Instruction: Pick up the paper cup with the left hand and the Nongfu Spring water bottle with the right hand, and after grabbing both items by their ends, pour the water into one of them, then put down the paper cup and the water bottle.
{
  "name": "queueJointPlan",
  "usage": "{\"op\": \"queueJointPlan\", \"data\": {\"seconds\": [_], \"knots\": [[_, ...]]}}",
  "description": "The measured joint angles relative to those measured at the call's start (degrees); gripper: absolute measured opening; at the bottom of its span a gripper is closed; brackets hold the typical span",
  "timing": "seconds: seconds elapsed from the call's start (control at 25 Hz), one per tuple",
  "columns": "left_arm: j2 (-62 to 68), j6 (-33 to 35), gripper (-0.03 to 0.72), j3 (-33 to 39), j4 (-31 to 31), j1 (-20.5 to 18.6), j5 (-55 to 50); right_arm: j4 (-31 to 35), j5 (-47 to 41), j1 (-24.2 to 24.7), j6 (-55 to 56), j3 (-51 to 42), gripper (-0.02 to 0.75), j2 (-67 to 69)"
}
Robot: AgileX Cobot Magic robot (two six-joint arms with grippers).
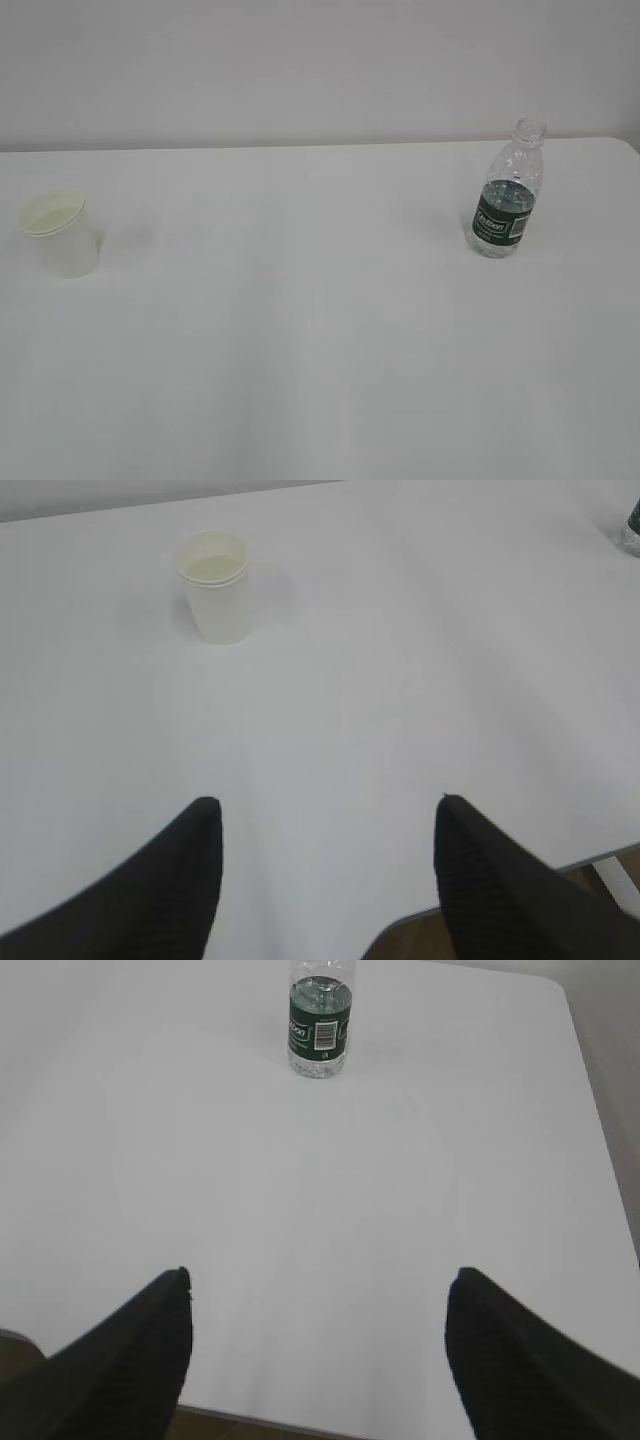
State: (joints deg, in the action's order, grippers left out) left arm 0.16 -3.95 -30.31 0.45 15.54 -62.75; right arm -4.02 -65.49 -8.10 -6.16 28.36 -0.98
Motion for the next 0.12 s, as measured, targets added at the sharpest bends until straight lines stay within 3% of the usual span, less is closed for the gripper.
{"op": "queueJointPlan", "data": {"seconds": [0.12], "knots": [[0.0, 0.0, 0.472, 0.0, 0.0, 0.0, 0.0, 0.0, 0.0, 0.0, 0.0, 0.0, 0.589, 0.0]]}}
